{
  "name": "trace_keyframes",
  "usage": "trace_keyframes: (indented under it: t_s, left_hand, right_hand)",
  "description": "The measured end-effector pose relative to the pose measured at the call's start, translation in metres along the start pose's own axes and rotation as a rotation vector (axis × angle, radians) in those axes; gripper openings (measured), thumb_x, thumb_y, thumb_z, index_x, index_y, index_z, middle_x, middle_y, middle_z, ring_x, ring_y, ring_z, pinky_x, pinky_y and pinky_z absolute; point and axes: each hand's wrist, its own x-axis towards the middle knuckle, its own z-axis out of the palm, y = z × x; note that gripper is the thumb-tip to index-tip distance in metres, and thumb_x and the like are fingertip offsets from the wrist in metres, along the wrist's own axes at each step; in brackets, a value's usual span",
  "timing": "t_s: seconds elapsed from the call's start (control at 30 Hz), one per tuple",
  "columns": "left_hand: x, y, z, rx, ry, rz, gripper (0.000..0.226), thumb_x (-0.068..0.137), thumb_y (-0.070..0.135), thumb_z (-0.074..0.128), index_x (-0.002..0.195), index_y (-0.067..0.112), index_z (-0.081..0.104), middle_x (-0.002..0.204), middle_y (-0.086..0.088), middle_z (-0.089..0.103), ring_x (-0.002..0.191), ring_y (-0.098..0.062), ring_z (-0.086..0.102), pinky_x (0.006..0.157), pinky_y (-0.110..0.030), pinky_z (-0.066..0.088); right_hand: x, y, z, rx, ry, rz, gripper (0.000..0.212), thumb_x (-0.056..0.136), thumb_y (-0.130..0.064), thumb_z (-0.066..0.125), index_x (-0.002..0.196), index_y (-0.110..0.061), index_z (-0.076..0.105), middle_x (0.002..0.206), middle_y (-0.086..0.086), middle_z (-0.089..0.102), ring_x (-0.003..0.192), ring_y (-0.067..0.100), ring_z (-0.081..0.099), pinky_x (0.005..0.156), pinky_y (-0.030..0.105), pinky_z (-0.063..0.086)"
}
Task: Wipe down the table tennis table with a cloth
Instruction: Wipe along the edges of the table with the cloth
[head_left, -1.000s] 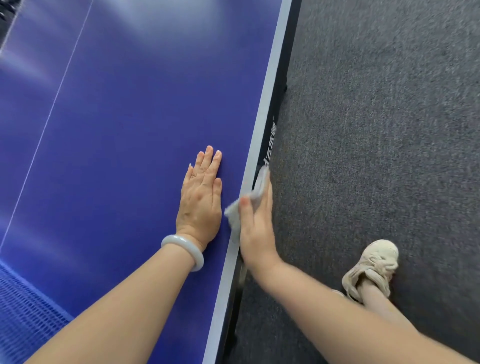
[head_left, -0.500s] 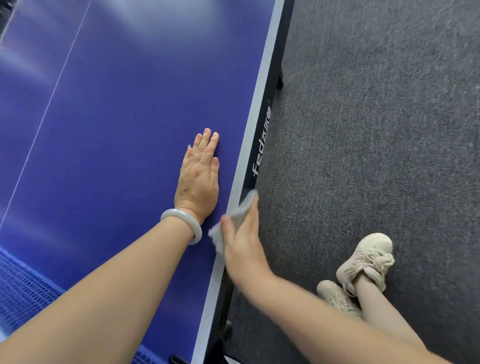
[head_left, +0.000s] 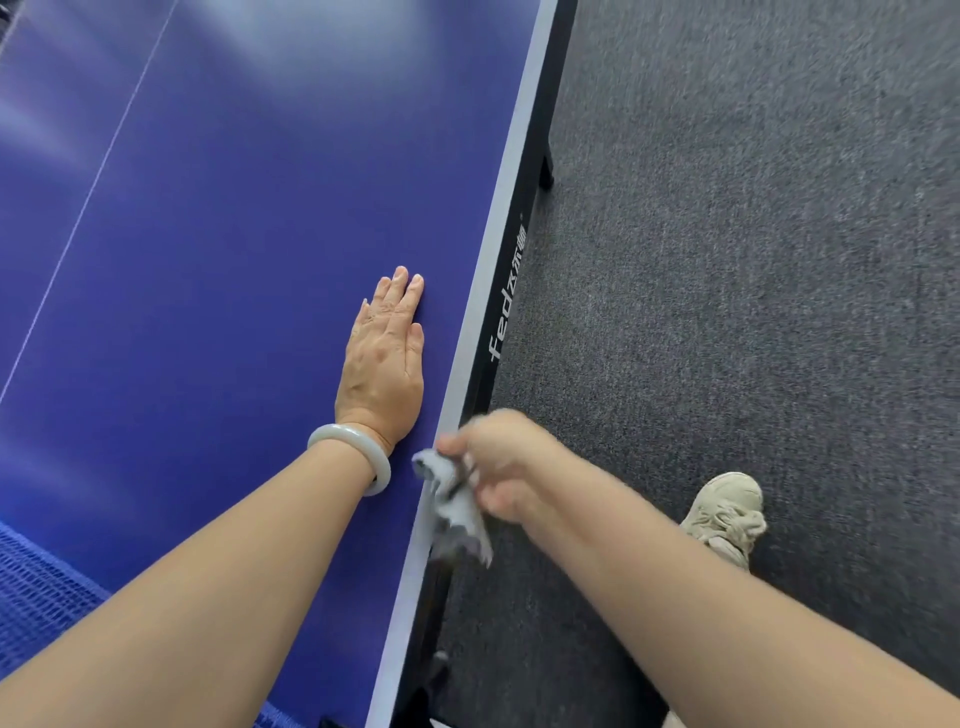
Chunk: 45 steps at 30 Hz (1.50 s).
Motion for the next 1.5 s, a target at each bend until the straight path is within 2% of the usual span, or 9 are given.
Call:
trace_keyframes:
  t_s: [0.07, 0.17, 0.23, 0.3, 0.53, 0.87, 1.07, 1.23, 1.5]
  left_hand:
    - [0.0, 0.0, 0.0, 0.009, -0.001, 0.002, 0.048, 0.104, 0.015, 0.031, 0.152, 0.016, 0.032, 0.16, 0.002, 0.024, 0.15, -0.011, 0.014, 0.123, -0.034, 0.01]
    - [0.0, -0.001, 0.0, 0.021, -0.002, 0.0, 0.049, 0.104, 0.017, 0.03, 0.153, 0.017, 0.031, 0.161, 0.003, 0.023, 0.15, -0.009, 0.013, 0.123, -0.034, 0.009]
    - [0.0, -0.001, 0.0, 0.02, -0.001, -0.001, 0.049, 0.104, 0.018, 0.03, 0.153, 0.017, 0.031, 0.161, 0.004, 0.023, 0.15, -0.008, 0.013, 0.124, -0.033, 0.009]
    - [0.0, -0.002, 0.0, 0.016, -0.003, 0.001, 0.048, 0.105, 0.016, 0.032, 0.153, 0.017, 0.031, 0.161, 0.004, 0.023, 0.15, -0.008, 0.012, 0.124, -0.033, 0.009]
    - [0.001, -0.001, -0.002, 0.014, -0.027, -0.017, 0.049, 0.105, 0.012, 0.035, 0.153, 0.018, 0.029, 0.161, 0.006, 0.02, 0.15, -0.007, 0.01, 0.124, -0.035, 0.01]
    - [0.005, 0.005, -0.006, 0.045, -0.042, -0.037, 0.051, 0.101, 0.013, 0.036, 0.152, 0.018, 0.033, 0.16, 0.004, 0.025, 0.149, -0.009, 0.015, 0.123, -0.038, 0.014]
    - [0.018, 0.019, -0.015, 0.105, -0.045, -0.119, 0.047, 0.094, 0.018, 0.042, 0.141, 0.017, 0.049, 0.148, 0.003, 0.043, 0.136, -0.014, 0.037, 0.114, -0.036, 0.029]
    - [0.087, 0.051, -0.009, 0.12, 0.011, -0.131, 0.031, 0.09, 0.002, 0.052, 0.12, 0.007, 0.059, 0.123, -0.007, 0.055, 0.112, -0.026, 0.049, 0.102, -0.039, 0.039]
    - [0.296, 0.095, 0.034, 0.162, 0.057, -0.102, 0.048, 0.102, 0.011, 0.04, 0.15, 0.01, 0.035, 0.159, -0.006, 0.028, 0.148, -0.021, 0.021, 0.121, -0.036, 0.01]
  right_hand:
    - [0.008, -0.019, -0.002, 0.082, 0.097, -0.133, 0.009, 0.099, 0.007, 0.045, 0.1, 0.003, 0.053, 0.078, 0.02, 0.062, 0.065, 0.025, 0.054, 0.064, 0.035, 0.045]
    - [0.013, 0.011, 0.005, 0.111, 0.146, -0.319, 0.058, 0.102, -0.005, 0.045, 0.152, -0.025, 0.023, 0.113, 0.017, 0.068, 0.096, 0.024, 0.064, 0.094, 0.036, 0.05]
    - [0.005, 0.05, 0.016, -0.139, 0.191, -0.366, 0.073, 0.103, -0.018, 0.047, 0.157, -0.037, 0.001, 0.154, 0.01, 0.04, 0.14, 0.024, 0.041, 0.117, 0.041, 0.032]
    - [-0.003, 0.072, 0.023, -0.201, 0.182, -0.323, 0.074, 0.103, -0.029, 0.046, 0.158, -0.033, -0.004, 0.166, -0.001, 0.014, 0.152, 0.019, 0.018, 0.122, 0.04, 0.019]
    - [0.046, -0.041, 0.0, -0.134, 0.345, -0.53, 0.055, 0.107, -0.035, 0.033, 0.155, -0.009, 0.027, 0.159, 0.012, 0.032, 0.146, 0.028, 0.031, 0.12, 0.047, 0.026]
    - [0.07, -0.042, -0.004, -0.249, 0.414, -0.699, 0.064, 0.104, -0.045, 0.038, 0.158, -0.034, 0.006, 0.162, 0.0, 0.021, 0.147, 0.013, 0.025, 0.113, 0.021, 0.018]
    - [0.08, -0.094, -0.015, -0.321, 0.347, -0.597, 0.074, 0.103, -0.047, 0.036, 0.158, -0.024, -0.005, 0.158, 0.014, 0.017, 0.144, 0.031, 0.027, 0.119, 0.041, 0.023]
    - [0.108, -0.233, -0.041, -0.304, 0.422, -0.57, 0.074, 0.103, -0.049, 0.037, 0.159, -0.018, -0.001, 0.158, 0.02, 0.018, 0.144, 0.038, 0.025, 0.119, 0.049, 0.022]
    - [0.124, -0.316, -0.062, -0.446, 0.409, -0.558, 0.076, 0.103, -0.048, 0.037, 0.159, -0.013, -0.003, 0.157, 0.023, 0.018, 0.141, 0.042, 0.029, 0.115, 0.047, 0.027]
